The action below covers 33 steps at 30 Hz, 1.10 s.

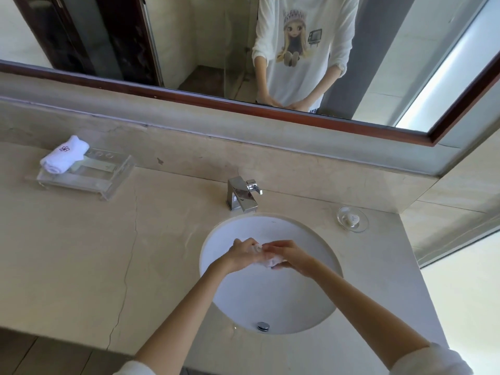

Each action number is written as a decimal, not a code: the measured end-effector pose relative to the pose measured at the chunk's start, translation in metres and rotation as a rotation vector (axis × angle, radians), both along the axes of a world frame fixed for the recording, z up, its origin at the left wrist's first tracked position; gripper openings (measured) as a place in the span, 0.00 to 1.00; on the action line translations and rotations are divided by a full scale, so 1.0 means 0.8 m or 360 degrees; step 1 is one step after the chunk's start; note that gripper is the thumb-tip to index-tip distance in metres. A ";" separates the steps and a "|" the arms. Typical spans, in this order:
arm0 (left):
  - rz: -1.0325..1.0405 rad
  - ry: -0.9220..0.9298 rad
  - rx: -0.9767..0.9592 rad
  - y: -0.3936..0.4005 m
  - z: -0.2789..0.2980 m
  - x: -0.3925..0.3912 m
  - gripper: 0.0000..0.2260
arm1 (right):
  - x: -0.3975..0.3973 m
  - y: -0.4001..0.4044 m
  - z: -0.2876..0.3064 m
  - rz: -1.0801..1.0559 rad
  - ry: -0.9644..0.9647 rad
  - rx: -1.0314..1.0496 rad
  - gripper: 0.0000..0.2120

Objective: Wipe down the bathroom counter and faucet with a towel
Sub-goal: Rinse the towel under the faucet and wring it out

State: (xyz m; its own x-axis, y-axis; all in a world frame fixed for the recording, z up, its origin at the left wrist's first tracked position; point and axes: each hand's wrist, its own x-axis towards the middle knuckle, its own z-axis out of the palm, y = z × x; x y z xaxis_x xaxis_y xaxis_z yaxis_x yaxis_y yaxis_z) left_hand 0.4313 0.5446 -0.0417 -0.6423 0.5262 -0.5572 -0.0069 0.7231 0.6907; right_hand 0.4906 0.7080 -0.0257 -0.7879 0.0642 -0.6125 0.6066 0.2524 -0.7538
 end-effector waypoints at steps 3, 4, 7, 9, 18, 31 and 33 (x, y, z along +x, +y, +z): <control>0.0042 0.0252 -0.0032 -0.015 -0.012 0.004 0.29 | -0.020 -0.014 0.003 0.0195 -0.0218 0.0505 0.17; 0.0059 0.0208 -0.0006 -0.022 -0.012 0.006 0.29 | -0.027 -0.018 0.002 0.0196 -0.0269 0.0533 0.16; 0.0207 0.0128 0.0117 -0.042 -0.013 0.005 0.25 | -0.033 -0.032 0.003 0.0432 0.0091 0.0921 0.14; 0.0378 0.0194 0.0224 -0.048 -0.003 0.001 0.18 | -0.028 -0.046 0.009 0.0565 0.0547 0.1336 0.16; 0.0472 0.0655 0.0402 -0.081 0.026 -0.020 0.19 | -0.070 -0.103 0.046 -0.0009 0.0768 0.0827 0.17; 0.0324 0.0637 0.0361 -0.147 0.078 -0.116 0.09 | -0.076 -0.146 0.082 -0.0115 0.0439 0.0423 0.17; 0.0384 0.0583 0.0491 -0.159 0.085 -0.118 0.13 | -0.081 -0.137 0.086 0.0247 0.0319 0.0834 0.25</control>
